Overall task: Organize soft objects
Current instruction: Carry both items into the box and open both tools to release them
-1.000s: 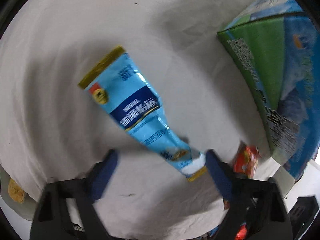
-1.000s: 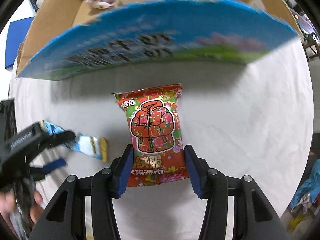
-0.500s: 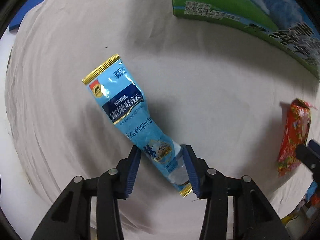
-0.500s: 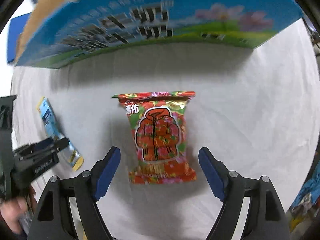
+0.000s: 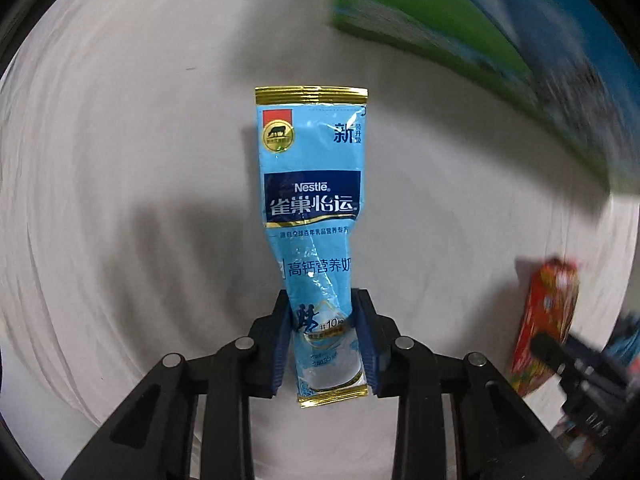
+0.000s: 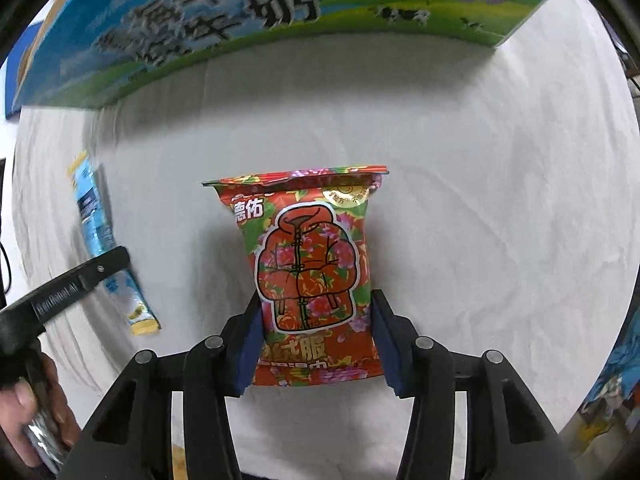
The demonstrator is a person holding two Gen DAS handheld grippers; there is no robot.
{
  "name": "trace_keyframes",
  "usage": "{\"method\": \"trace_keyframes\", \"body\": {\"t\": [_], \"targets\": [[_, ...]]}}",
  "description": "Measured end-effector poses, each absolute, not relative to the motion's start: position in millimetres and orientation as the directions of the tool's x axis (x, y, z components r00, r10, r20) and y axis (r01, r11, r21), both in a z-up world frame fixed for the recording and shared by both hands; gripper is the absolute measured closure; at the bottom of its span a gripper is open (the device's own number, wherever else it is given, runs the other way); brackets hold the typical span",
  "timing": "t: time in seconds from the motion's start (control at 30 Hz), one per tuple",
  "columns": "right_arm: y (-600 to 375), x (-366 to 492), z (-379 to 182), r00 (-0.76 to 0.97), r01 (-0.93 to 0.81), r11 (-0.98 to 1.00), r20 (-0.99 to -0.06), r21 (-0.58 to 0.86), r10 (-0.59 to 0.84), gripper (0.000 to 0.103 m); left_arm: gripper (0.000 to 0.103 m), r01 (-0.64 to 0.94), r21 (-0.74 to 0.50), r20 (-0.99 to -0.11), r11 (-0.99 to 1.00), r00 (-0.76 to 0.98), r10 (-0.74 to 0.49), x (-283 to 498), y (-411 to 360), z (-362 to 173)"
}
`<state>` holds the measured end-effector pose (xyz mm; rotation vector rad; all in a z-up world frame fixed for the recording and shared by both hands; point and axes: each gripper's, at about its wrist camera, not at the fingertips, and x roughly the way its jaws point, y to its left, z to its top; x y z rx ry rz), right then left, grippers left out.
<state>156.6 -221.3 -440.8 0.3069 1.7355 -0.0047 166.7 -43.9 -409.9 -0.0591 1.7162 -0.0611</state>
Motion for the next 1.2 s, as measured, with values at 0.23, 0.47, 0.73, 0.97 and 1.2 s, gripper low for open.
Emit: {"method": "trace_keyframes", "body": {"t": [0.23,0.47,0.73,0.97,1.2], "targets": [[-205,157,-463,-0.183,0.189,0.975,-0.971,0.116,0.151,0.049,0.075,-0.02,-0.056,-0.986,0.998,-0.158,-0.058,176,-66,-420],[-209,145,-452,-0.144,0.204,0.971,-0.977,0.127,0.158,0.053,0.081,0.001,-0.078,-0.993,0.997,-0.092,-0.077,162,-16,-396],[-212,124,-410,-0.065,0.184,0.965,-0.977,0.189,0.203,0.054,0.081,0.053,-0.126,-0.992,0.991,0.001,-0.127,152,-31,-343],[-222,127,-329,0.079,0.159,0.947,-0.96,0.279,0.269,0.054,0.081,0.128,-0.194,-0.975,0.973,0.082,-0.205,157,-53,-264],[-243,169,-251,0.207,0.126,0.934,-0.93,0.334,0.304,0.054,0.081,0.176,-0.237,-0.952,0.955,0.152,-0.264,191,-67,-209]]}}
